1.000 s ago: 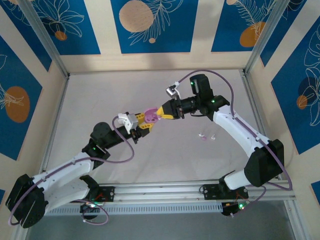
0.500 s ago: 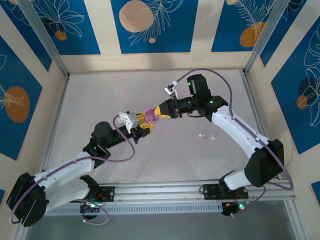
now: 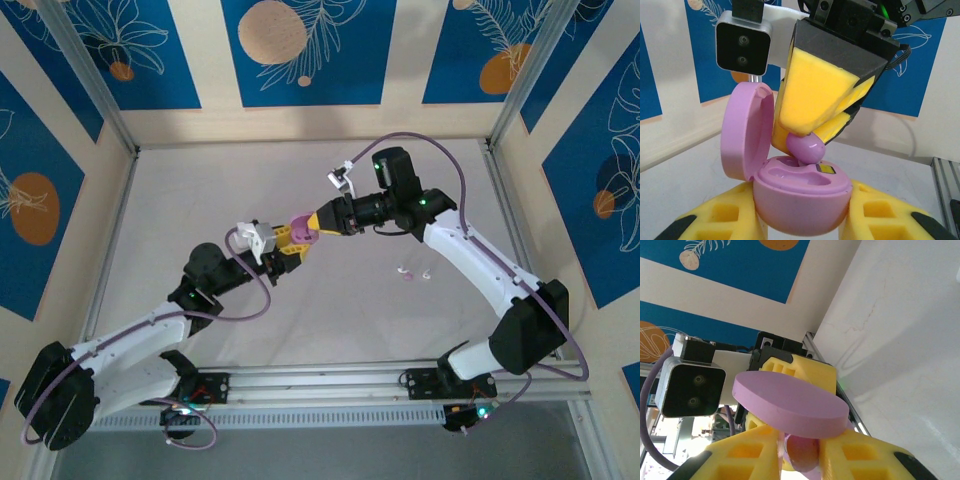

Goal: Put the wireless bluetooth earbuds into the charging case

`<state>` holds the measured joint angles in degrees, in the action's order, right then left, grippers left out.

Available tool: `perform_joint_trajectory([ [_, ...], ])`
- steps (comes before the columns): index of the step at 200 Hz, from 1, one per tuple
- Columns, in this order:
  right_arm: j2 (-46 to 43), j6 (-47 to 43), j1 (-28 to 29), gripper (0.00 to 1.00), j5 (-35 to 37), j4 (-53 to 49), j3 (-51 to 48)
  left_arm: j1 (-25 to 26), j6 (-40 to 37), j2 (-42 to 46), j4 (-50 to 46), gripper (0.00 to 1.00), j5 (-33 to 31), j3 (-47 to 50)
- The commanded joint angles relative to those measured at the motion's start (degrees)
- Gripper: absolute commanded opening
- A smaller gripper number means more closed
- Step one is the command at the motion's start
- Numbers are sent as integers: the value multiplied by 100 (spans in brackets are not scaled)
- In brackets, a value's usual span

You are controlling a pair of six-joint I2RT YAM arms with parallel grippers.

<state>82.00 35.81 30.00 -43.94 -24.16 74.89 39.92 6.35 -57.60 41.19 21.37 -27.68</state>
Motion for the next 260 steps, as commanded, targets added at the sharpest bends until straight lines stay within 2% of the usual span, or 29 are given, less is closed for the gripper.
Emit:
perform_joint_trajectory([
  [1,27,-298,60,27,241,-400,180,62,129,21,661,21,184,-132],
  [58,1,-385,95,31,450,-607,310,60,133,-10,672,21,175,-148],
  [138,-239,-443,114,46,816,-818,491,66,97,38,539,21,96,-141],
  [206,-506,-539,67,50,1071,-1002,565,67,57,105,474,21,40,-142],
  [236,-1181,-426,-331,50,1670,-874,107,70,42,249,215,21,-146,-165],
  [260,-1732,-180,-1267,50,2003,-740,-687,72,42,391,-59,21,-141,-210],
])
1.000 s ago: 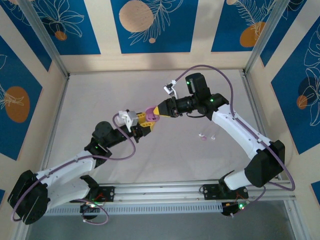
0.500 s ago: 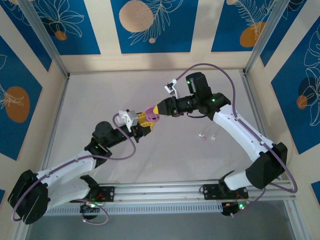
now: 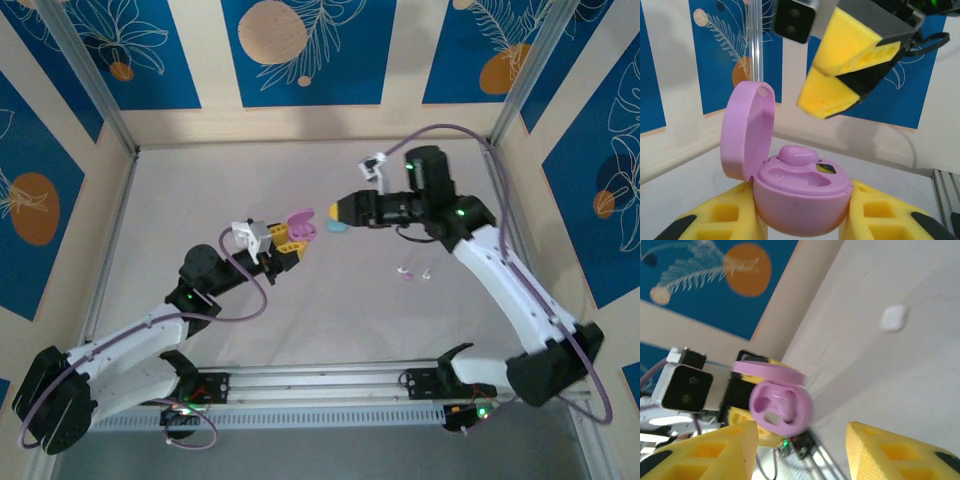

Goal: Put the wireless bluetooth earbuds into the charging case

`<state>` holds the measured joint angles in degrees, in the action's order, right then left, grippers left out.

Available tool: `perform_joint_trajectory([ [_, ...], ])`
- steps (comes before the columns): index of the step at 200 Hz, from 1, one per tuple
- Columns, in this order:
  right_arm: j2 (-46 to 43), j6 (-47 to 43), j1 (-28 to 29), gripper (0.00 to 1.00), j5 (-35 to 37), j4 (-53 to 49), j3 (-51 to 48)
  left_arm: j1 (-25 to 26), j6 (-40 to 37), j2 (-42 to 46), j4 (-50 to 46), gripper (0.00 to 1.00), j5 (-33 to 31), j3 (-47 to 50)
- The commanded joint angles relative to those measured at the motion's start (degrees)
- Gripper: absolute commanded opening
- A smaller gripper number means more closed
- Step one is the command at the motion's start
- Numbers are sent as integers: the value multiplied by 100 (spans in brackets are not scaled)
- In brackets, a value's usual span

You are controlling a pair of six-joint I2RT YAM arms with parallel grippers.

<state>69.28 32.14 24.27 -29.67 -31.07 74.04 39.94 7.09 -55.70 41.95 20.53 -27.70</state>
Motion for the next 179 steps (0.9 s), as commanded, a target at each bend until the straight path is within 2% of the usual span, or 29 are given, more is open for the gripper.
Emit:
perform_joint_trajectory([
  [1,-473,196,-735,50,616,-71,-632,68,-33,209,-139,21,-58,-209],
  [20,-473,178,-1596,46,1086,-554,-1198,71,-28,276,-255,21,-77,-208],
  [39,-82,-112,-2348,43,1173,-905,-1674,80,13,288,-275,21,-104,-216],
  [60,403,-323,-2759,41,1220,-866,-2133,87,49,286,-284,21,-102,-257],
  [86,981,-450,-2750,39,1882,-840,-2336,100,39,245,-310,21,-106,-313],
  [127,1593,-470,-2420,35,2798,-927,-2265,107,15,218,-311,21,-140,-323],
  [179,2134,-565,-2148,32,3305,-1047,-2008,109,-45,260,-405,21,-162,-334],
])
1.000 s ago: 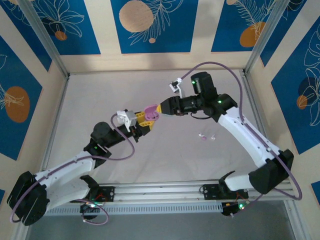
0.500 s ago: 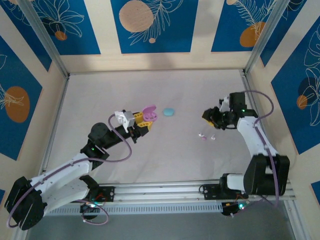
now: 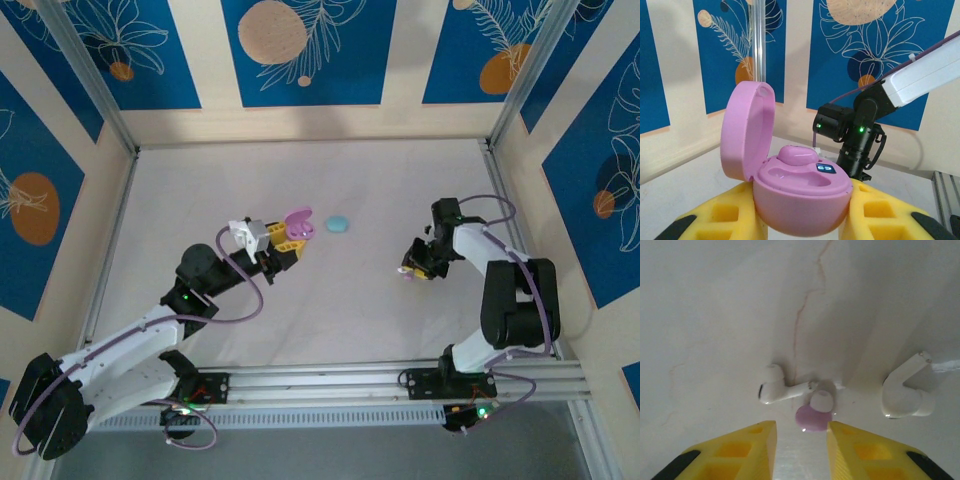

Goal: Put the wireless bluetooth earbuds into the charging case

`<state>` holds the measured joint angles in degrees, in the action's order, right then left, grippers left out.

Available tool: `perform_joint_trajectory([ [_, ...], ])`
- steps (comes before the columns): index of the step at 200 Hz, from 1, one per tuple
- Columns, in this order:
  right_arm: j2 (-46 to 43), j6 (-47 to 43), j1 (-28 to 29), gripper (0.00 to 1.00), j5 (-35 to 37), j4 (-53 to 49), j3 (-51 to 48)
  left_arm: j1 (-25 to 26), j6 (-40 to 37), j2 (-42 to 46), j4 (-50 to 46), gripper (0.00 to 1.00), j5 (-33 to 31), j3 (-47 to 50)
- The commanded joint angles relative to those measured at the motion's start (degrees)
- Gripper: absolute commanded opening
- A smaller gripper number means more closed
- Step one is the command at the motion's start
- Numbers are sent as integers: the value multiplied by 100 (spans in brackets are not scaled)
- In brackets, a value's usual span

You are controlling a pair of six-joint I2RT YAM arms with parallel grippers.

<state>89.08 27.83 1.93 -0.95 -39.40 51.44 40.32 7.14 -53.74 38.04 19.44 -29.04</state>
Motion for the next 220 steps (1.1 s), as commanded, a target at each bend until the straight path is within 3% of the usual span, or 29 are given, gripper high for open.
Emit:
perform_joint_trajectory([
  [1,163,-141,87,32,435,-221,252,68,-47,64,-15,21,-53,-200],
  [127,668,-212,438,26,614,-455,376,69,-134,113,-104,21,-150,-172],
  [220,599,159,1154,26,65,-591,281,71,-96,115,-85,21,-164,-163],
])
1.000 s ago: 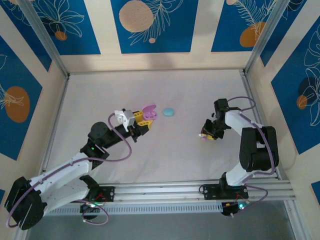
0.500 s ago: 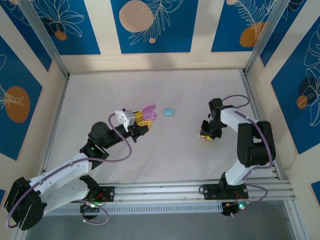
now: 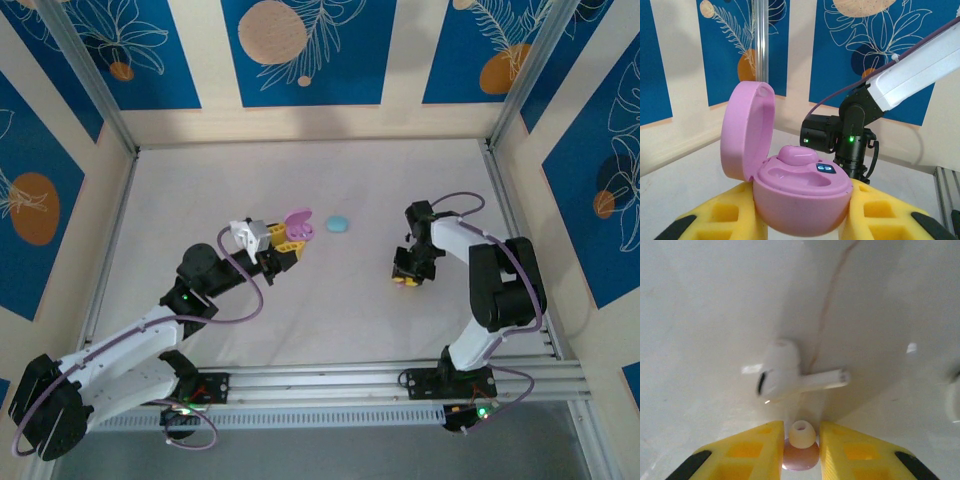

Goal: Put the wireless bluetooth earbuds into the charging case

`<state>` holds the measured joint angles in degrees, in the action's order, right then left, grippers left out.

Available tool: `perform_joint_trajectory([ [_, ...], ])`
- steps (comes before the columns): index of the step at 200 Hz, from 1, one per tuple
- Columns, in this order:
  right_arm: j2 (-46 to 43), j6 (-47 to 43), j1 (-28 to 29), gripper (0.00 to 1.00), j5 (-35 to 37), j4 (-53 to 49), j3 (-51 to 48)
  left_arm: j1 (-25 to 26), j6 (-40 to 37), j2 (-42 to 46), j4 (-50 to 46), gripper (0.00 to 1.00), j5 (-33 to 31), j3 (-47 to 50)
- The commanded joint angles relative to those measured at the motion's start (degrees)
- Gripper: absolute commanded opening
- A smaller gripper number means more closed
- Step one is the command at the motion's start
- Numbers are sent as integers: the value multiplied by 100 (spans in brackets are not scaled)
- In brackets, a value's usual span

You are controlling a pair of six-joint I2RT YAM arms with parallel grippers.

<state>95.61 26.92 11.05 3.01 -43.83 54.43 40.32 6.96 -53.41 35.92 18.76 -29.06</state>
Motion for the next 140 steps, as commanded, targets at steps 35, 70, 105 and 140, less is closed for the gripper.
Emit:
perform_joint_trajectory([
  [35,1,514,731,27,-454,-104,-21,67,-81,127,134,21,-110,-132],
  [70,28,678,1016,30,-573,-125,27,69,-90,212,102,21,-145,-80],
  [105,-85,834,1244,34,-734,-189,6,64,-91,321,63,22,-197,-28],
  [140,-234,1062,1496,36,-938,-157,-29,66,-64,340,57,22,-206,-12],
])
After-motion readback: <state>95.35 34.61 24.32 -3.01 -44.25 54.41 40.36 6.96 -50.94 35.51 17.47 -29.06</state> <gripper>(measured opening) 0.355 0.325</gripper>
